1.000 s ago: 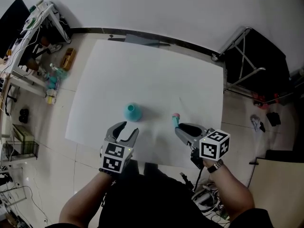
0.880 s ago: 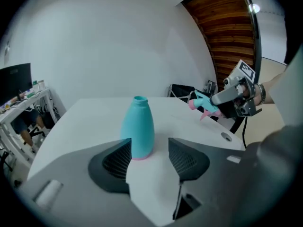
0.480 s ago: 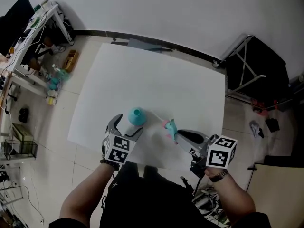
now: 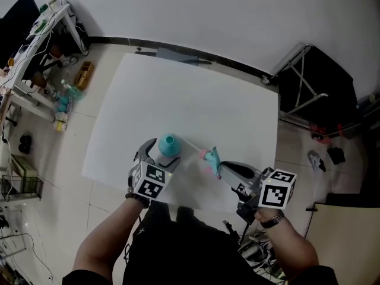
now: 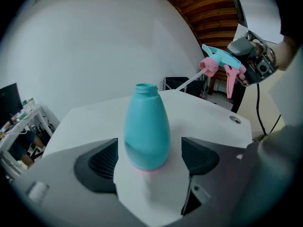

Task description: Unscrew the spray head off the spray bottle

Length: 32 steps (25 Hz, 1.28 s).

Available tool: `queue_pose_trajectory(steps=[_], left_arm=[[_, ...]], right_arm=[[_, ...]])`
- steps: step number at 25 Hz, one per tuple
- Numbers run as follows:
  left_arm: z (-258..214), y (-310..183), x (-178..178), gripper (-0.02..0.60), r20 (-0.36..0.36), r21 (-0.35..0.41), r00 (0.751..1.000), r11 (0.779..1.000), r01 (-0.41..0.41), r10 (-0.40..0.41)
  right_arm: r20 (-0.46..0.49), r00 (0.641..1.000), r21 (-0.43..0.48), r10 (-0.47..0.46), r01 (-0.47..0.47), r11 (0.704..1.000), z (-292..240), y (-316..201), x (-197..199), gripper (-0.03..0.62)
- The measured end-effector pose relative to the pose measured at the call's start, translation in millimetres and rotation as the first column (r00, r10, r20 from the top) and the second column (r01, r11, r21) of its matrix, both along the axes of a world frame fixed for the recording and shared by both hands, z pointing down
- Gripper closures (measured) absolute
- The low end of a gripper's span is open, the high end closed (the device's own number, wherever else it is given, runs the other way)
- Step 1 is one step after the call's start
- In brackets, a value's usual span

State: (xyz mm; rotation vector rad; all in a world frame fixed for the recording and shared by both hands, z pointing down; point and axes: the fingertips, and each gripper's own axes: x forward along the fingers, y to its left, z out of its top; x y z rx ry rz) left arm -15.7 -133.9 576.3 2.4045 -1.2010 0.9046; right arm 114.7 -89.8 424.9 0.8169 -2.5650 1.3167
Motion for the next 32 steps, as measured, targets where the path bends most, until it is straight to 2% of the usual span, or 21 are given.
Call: queue_pose_trajectory(steps=[4,5,6,14,15,17,20,22,27,32], left_arm=[[6,-4,1,0.143,0.019,0.0,1.0,1.0,-0.013,0.013],[8,-5,2,0.143,0.021,0.002,1.0,1.0,-0.017,0.017],[9,-6,4,0.143,0.022,0.003,1.0,1.0,-0.022,0.022],[16,-8,5,0.166,0.025,0.003,0.999,1.0,-0.031,0.031],[17,-8,5,0.17,0.026,0.002,0.999,0.999,-0.032,0.032],[19,-9,3,0.17,0.029,-0.001,0.999,1.0,-0.031,0.031],[19,-9,1,0.17,0.031,-0.003,0.999,0.999,-0.033,0.033],[19,-8,1,0.169,0.031,-0.001,0.999,0.999,-0.035,0.035],[21,-6,-1,0.149,0.032,0.003,0.999,0.999,-0.036,0.036],[21,-4,-7,0.138,0.035,0.005,0.999,1.0,-0.026,0.026]], right_arm=[[0.029,0.999,0.004,0.015,-0.015,1.0,-17,-3,1,0.557],[0.031,0.999,0.008,0.02,-0.02,1.0,-22,-4,2,0.586],[0.024,0.999,0.016,0.023,-0.024,1.0,-26,-4,3,0.603],[-0.051,0.998,0.024,0.046,-0.044,0.999,-17,-5,7,0.603],[-0.083,0.995,0.044,0.047,-0.043,0.998,-14,-5,9,0.603],[-0.221,0.975,0.101,0.032,-0.01,0.995,2,-3,21,0.602],[-0.45,0.893,0.143,-0.021,0.095,0.985,38,11,38,0.602],[-0.557,0.828,0.147,-0.061,0.171,0.974,58,21,43,0.601],[-0.71,0.69,0.139,-0.139,0.331,0.933,90,36,40,0.487],[-0.826,0.519,0.076,-0.221,0.491,0.868,125,47,34,0.41]])
